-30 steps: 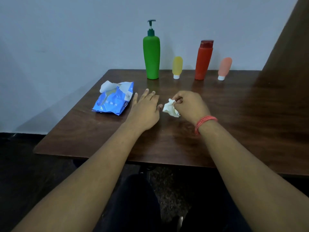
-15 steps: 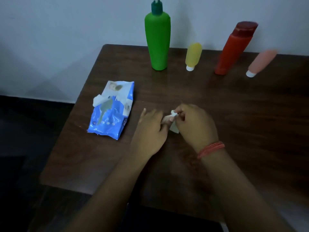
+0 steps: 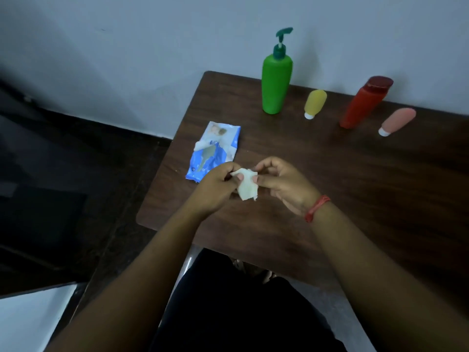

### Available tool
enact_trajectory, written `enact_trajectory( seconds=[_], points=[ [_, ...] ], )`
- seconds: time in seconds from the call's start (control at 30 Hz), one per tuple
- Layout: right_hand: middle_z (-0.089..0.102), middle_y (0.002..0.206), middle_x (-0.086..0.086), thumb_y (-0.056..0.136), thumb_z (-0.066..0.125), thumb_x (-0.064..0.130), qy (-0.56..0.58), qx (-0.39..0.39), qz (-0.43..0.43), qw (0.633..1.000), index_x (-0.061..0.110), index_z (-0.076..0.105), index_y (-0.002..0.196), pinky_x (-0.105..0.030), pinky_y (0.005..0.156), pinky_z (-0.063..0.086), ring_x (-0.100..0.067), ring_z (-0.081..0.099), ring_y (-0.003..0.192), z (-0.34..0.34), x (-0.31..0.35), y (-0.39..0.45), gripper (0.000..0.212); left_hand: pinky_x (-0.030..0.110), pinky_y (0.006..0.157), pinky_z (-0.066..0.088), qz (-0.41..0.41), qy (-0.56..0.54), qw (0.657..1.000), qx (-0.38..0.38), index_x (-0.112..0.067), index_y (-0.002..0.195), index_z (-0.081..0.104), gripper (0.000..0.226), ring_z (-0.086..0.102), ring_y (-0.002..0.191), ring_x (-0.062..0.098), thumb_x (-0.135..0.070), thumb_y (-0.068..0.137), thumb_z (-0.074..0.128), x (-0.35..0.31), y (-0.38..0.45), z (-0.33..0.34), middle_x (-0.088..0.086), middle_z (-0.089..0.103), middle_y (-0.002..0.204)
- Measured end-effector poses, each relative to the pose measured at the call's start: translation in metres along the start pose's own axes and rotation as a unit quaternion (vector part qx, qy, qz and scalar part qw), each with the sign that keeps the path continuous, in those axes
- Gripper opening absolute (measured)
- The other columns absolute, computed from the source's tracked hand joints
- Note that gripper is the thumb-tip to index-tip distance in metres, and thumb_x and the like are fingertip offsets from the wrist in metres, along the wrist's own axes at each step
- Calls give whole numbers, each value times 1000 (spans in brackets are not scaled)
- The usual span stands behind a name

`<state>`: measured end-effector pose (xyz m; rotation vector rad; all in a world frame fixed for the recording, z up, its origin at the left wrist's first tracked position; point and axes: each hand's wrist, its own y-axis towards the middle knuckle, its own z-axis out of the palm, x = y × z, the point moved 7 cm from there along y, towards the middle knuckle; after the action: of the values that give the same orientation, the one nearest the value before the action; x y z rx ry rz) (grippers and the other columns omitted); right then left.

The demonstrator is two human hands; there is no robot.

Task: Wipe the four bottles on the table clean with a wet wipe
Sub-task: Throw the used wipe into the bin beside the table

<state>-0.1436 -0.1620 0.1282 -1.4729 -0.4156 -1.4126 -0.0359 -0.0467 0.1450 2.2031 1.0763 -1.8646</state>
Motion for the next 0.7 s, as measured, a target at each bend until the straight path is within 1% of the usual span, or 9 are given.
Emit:
enact_trajectory(
  seconds=[0.07, 0.13, 0.23, 0.33, 0.4, 0.47, 0.53, 0.57, 0.7],
  points=[
    [65, 93, -5, 90, 66, -5, 17, 21, 4, 1000, 8, 59, 110, -31, 70, 54, -17, 64, 84, 19, 4, 5, 25, 25, 68, 58, 3, 0, 1000, -21, -2, 105, 64, 15, 71, 84, 12, -13, 102, 54, -1, -7, -22, 10, 72, 99],
    [64, 92, -5, 88, 68, -4, 5, 40, 2, 999, 12, 63, 113, -33, 71, 50, -21, 61, 85, 40, 5, 14, 30, 24, 65, 57, -3, -16, 999, -45, -2, 106, 65, 15, 71, 82, 12, -12, 102, 54, 3, -12, -45, 10, 72, 98],
    [63, 99, -17, 86, 73, 0, -25, 39, 3, 999, 14, 69, 102, -34, 71, 51, -29, 60, 85, 73, 4, 32, 22, 25, 64, 57, -16, -40, 996, -82, -6, 107, 64, 14, 71, 83, 13, -15, 102, 55, 15, -13, -81, 7, 72, 98],
    [63, 89, -7, 87, 75, 4, -62, 5, -2, 998, 13, 66, 89, -38, 75, 57, -22, 62, 80, 104, 6, 56, 12, 28, 65, 58, -16, -43, 990, -133, -13, 103, 66, 12, 71, 86, 18, -18, 102, 55, 33, -6, -125, 5, 72, 94],
    [61, 89, -4, 87, 75, 5, -72, -6, -8, 997, 12, 62, 84, -39, 79, 60, -19, 65, 82, 129, 8, 74, 15, 34, 72, 61, -8, -25, 988, -154, -18, 103, 66, 12, 71, 89, 19, -21, 102, 54, 45, 3, -157, 2, 71, 95],
    [60, 94, -9, 88, 72, 0, -37, -8, -2, 999, 9, 58, 85, -39, 77, 61, -22, 68, 84, 158, 7, 94, 17, 26, 74, 58, 9, -6, 987, -157, -17, 108, 64, 15, 68, 89, 12, -20, 103, 51, 53, 13, -186, -3, 69, 96],
    [60, 99, -11, 88, 66, -10, 8, -16, 0, 1000, 8, 58, 89, -35, 70, 61, -24, 68, 87, 191, 7, 117, 19, 12, 69, 51, 31, 15, 986, -164, -14, 114, 63, 18, 63, 88, 3, -17, 103, 49, 61, 26, -224, -9, 66, 98],
    [61, 100, -10, 88, 63, -13, 14, -27, -5, 1000, 8, 60, 92, -33, 68, 61, -23, 67, 89, 208, 8, 129, 22, 9, 67, 48, 37, 26, 985, -168, -14, 116, 62, 18, 62, 88, 2, -16, 103, 49, 67, 34, -246, -10, 64, 99],
    [63, 96, -7, 87, 55, -19, 19, -77, -11, 997, 12, 65, 97, -31, 72, 57, -20, 62, 89, 275, 7, 180, 34, 14, 61, 51, 6, 9, 987, -162, -15, 118, 59, 18, 62, 97, 14, -17, 104, 48, 102, 62, -333, 2, 63, 110]
  ],
)
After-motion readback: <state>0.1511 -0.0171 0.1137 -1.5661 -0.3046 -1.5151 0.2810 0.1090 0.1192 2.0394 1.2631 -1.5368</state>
